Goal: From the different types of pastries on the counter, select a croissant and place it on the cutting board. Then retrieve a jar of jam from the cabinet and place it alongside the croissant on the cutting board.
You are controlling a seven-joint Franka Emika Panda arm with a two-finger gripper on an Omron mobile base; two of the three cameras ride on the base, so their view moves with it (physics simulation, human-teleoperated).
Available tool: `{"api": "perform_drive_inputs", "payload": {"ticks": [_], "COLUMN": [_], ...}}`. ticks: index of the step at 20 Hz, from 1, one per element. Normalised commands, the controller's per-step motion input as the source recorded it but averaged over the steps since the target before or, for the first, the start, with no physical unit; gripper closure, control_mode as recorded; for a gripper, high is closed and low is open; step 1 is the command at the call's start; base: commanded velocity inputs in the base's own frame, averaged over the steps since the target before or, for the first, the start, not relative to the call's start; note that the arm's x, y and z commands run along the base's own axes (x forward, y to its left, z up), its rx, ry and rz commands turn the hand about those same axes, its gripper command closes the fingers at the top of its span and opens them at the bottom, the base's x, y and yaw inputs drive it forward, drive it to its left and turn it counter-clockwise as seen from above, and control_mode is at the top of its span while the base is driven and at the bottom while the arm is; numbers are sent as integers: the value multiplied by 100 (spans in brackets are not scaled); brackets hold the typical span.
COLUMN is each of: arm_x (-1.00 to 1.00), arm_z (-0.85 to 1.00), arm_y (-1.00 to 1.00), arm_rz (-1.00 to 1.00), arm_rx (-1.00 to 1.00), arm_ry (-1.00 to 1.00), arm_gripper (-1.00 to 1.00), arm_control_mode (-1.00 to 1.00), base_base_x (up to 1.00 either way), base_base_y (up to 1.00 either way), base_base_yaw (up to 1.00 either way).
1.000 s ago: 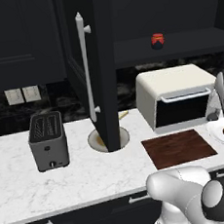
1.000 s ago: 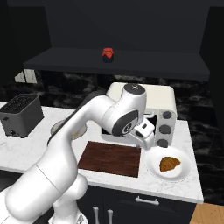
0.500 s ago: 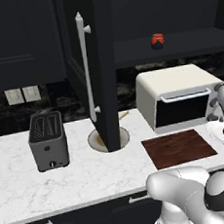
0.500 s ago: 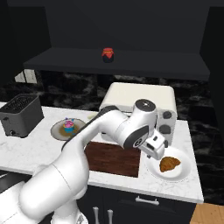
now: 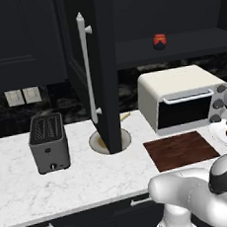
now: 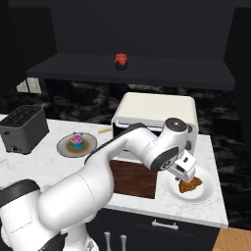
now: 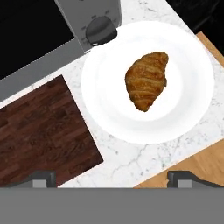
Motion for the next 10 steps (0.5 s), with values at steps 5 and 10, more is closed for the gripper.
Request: {"api": "perform_drive_inputs", "payload": {"ticks": [5,10], "arm_x": [3,4], "arm_z": [-33,-27], "arm_y": [-34,-23], "arm_rz": [-1,-1], "arm_rx": [-4,-5], "arm_ry": [0,0], "arm_gripper": [-100,-100], "arm_control_mode": [-100,-100], "base_base_x": [0,0], "base_base_y": [0,0], "base_base_yaw": [0,0]}}
